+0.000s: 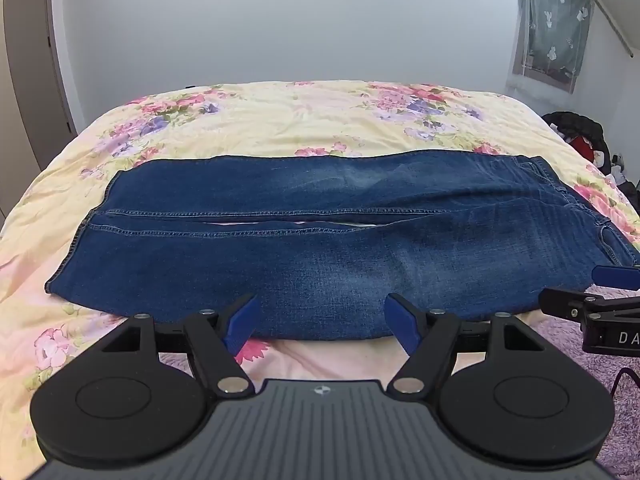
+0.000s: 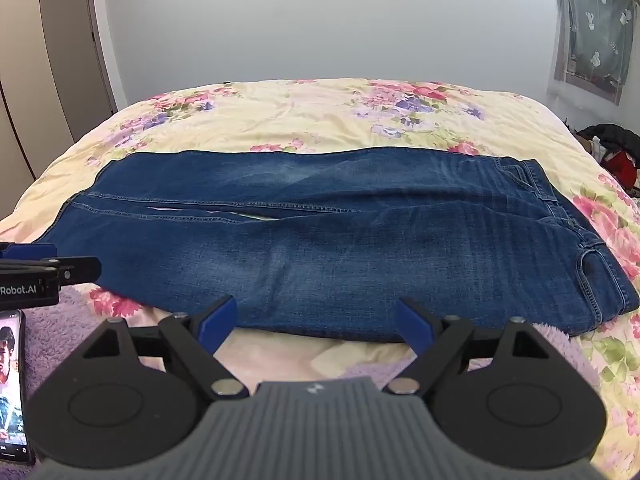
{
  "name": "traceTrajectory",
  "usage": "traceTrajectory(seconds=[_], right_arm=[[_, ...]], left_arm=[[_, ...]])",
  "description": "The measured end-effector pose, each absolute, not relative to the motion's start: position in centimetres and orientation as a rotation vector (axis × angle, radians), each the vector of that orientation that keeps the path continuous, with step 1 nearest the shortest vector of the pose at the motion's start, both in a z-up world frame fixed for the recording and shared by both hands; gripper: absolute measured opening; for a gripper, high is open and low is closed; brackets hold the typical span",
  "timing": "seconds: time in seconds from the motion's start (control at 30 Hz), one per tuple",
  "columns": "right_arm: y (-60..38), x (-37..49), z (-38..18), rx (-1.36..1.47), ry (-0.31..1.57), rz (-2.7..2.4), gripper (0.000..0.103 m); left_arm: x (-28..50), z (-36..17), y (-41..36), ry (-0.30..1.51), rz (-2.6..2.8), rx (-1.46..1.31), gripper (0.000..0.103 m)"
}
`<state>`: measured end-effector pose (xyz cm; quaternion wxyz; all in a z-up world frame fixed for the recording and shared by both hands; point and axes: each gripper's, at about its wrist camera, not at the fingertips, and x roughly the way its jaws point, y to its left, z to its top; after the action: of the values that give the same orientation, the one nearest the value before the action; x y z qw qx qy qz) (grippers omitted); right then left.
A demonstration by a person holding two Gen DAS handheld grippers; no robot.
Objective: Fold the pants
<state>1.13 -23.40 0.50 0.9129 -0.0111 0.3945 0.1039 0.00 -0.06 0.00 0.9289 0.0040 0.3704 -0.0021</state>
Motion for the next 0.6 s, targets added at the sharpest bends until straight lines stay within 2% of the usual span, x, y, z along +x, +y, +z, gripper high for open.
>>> traceTrajectory(seconds=[0.6], right_arm=[[-23.0,0.9,0.7,-0.038,0.803,0.233,0.082]], left_arm=[[-0.6,0.2,-1.4,0.767,0.001,0.015,0.084]])
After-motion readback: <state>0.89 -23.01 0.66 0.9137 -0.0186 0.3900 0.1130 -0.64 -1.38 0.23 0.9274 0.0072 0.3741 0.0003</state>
